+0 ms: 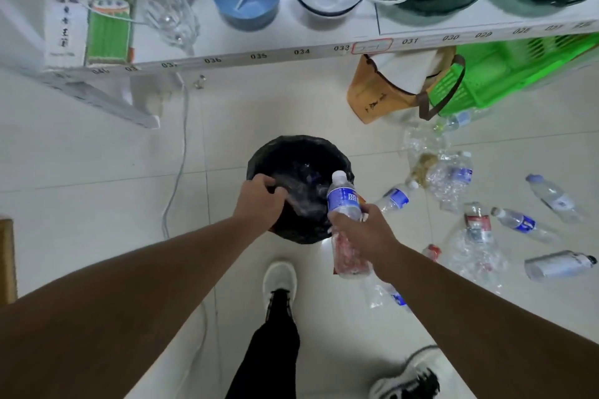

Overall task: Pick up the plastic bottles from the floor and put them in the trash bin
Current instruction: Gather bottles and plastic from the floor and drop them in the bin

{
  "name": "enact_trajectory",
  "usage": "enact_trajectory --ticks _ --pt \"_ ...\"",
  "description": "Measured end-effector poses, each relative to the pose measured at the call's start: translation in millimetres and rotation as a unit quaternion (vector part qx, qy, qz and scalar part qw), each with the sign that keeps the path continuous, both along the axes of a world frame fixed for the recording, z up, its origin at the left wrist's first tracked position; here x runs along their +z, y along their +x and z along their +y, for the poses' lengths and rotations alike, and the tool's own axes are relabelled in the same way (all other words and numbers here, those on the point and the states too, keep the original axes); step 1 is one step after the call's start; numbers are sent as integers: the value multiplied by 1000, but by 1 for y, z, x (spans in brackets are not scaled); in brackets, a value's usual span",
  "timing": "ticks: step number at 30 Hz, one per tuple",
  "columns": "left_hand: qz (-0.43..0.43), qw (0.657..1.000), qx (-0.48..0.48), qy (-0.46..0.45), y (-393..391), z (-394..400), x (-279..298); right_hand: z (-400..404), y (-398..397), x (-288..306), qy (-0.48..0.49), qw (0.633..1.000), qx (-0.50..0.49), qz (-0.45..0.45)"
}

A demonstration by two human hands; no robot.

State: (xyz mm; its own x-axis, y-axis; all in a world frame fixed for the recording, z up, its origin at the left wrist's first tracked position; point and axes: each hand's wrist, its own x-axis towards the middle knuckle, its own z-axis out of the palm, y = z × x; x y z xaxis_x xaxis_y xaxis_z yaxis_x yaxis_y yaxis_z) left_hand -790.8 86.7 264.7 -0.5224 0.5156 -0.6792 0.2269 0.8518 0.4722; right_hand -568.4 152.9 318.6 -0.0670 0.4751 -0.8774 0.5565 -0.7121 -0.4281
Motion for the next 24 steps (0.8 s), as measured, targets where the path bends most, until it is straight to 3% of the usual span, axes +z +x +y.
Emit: enact_trajectory --ticks 4,10,14,24 --pt "13 1000 8 16 -12 -24 13 10 -33 -12 -6 1000 6 28" --pt "31 999 -42 -5 -8 -45 26 0 -25 -6 54 998 34 -11" --pt "25 996 -86 11 18 -39 35 -12 36 7 31 997 63 -39" --pt "4 977 -212 4 167 -7 28 -35 268 30 32 993 -11 -112"
